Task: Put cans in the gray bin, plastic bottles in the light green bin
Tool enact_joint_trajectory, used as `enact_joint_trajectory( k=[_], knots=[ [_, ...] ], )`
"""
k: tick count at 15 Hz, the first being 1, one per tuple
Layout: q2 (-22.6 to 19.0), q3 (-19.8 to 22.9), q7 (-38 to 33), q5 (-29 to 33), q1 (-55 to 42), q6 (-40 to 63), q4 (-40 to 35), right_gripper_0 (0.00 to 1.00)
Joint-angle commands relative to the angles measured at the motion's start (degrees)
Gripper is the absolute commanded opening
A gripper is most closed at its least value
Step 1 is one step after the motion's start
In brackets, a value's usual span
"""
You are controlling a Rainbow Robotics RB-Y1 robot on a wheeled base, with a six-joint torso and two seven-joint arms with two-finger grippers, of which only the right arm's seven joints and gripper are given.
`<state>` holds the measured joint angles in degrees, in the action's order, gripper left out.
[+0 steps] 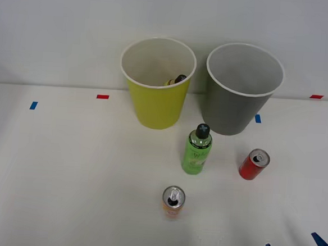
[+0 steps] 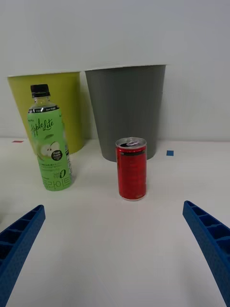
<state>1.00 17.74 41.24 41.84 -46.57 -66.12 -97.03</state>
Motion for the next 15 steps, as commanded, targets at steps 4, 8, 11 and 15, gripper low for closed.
enact_joint_trajectory(
  k=[4,8,11,15],
  knots=[
    [-0.1,-9.0,20.5,-18.2,-4.7,8.3,0.0,1.0],
    [-0.2,-8.6,21.7,-19.5,-5.9,8.1,0.0,1.0],
    [-0.2,-8.5,21.3,-19.4,-6.0,8.0,0.0,1.0],
    [-0.2,-8.2,21.6,-19.4,-4.9,8.0,1.7,1.0]
  ],
)
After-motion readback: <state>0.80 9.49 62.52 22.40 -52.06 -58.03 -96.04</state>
